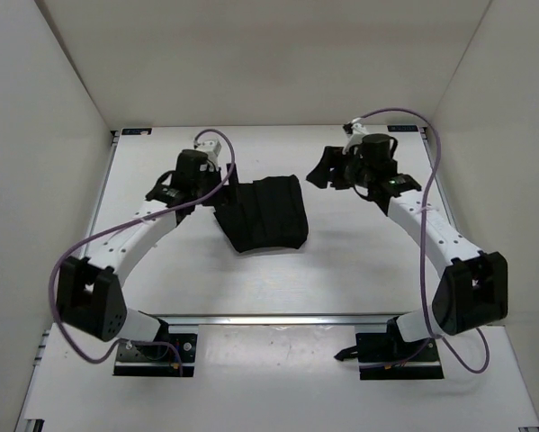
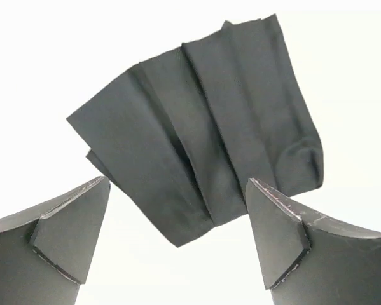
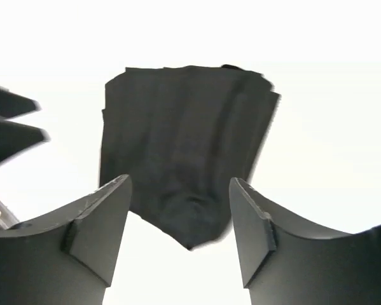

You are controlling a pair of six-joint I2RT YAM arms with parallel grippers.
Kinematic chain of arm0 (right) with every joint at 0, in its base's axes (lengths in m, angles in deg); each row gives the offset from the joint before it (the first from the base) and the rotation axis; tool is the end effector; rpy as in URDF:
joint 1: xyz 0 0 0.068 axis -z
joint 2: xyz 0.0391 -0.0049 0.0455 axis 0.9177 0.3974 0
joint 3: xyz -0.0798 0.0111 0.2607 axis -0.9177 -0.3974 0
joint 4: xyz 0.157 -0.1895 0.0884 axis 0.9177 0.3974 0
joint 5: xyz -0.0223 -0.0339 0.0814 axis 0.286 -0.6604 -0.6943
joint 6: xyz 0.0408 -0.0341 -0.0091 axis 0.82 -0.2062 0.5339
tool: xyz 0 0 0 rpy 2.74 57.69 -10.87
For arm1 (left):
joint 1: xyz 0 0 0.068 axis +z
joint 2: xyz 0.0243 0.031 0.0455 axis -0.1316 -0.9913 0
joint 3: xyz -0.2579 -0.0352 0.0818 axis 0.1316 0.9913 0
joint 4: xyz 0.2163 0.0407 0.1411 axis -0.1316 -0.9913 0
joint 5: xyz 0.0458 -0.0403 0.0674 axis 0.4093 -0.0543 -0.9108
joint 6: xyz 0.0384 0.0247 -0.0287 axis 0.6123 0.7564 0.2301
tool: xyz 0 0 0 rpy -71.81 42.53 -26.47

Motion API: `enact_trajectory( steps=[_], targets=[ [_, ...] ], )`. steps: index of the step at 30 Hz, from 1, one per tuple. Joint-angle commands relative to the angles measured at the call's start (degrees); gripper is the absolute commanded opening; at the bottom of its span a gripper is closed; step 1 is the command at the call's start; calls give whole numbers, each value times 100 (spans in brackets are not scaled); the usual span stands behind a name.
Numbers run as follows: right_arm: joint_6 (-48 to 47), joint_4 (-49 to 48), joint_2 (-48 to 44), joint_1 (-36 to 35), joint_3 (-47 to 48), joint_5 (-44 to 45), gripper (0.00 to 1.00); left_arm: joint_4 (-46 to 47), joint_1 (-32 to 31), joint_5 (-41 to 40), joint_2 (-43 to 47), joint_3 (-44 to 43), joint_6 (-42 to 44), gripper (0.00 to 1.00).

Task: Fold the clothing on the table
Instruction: Fold the skirt

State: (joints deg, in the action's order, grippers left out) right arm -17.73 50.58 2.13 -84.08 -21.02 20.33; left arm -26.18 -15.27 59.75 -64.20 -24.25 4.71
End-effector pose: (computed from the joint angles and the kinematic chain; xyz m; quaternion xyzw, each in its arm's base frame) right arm 0.3153 0.1132 0.3142 -0.0881 0.8415 0.3119 0.4323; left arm 0.2912 -0.1251 0.2761 0.0301 0.9118 -0.1781 0.3688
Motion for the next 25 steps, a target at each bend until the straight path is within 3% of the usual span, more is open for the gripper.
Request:
enact_trajectory(
  steps=[1,4,7,10,14,25],
  targets=[
    [-220,1300,23,614,27,165,61,-722,190,-28,445,-415,686,98],
    [-447,1760,14,704,-60,663,73,-1091,436,-63,559,-417,774,99],
    [-658,1761,-388,529,-402,1218,78,-1170,560,-335,682,-75,819,99],
    [-685,1436,-784,388,-832,1360,83,-1180,613,-318,735,241,801,98],
    [-606,1286,-978,510,-1202,1238,99,-917,613,-160,954,821,678,99],
    [-651,1216,-1014,669,-1739,860,99,-767,560,-238,1272,1262,643,99]
  ],
)
